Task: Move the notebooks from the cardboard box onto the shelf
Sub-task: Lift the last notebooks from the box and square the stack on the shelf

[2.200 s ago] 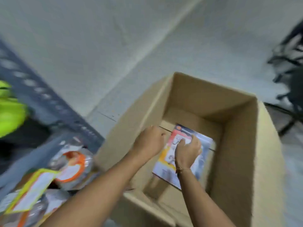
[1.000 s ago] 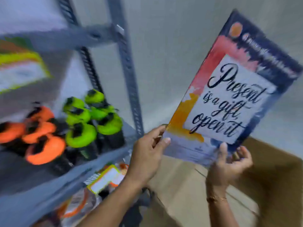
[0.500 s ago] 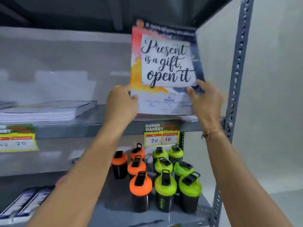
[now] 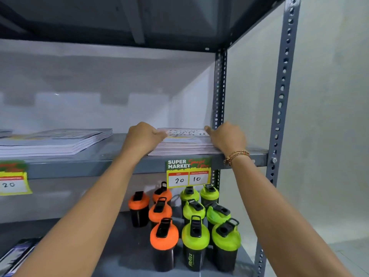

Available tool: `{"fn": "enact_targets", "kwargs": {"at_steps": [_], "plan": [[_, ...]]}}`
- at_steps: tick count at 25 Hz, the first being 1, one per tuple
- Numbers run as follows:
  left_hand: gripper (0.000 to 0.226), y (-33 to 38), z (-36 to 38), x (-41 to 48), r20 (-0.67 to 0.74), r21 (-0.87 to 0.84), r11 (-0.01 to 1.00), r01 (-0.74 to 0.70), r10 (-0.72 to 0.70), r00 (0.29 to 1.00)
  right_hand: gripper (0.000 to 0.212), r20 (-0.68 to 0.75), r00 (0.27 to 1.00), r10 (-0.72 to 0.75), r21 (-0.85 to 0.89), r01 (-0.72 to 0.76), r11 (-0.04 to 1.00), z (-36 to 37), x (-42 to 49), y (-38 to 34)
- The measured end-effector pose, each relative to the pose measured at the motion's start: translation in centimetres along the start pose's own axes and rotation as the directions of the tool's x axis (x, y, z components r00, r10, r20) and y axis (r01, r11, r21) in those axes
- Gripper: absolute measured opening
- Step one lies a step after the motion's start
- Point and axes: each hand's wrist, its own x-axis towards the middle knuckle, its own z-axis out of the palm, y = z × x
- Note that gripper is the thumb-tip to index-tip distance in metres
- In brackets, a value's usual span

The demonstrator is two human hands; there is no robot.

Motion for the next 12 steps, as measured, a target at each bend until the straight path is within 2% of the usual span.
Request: {"fn": "enact_targets", "kwargs": {"at_steps": [5, 8, 12], "plan": [[0.030, 0.0, -0.4, -0.9, 0.003, 0.034, 0.998, -0.048, 0.048, 0.999, 0.061, 0.023, 0.998, -0.056, 0.032, 0.055, 0.998, 0.0, -0.4, -0.2], [0.031, -0.4, -0.5, -1.0, 0.011, 0.053, 0.996, -0.068, 0.068, 0.998, 0.066, 0.068, 0.984, -0.165, 0.016, 0.165, 0.986, -1.6, -1.8, 1.3], [0.025, -0.6, -0.4, -1.3, -0.015, 0.083, 0.989, -0.122, 0.124, 0.992, 0.053, 0.141, 0.938, -0.315, 0.108, 0.302, 0.947, -3.2, -2.6, 3.4]]}}
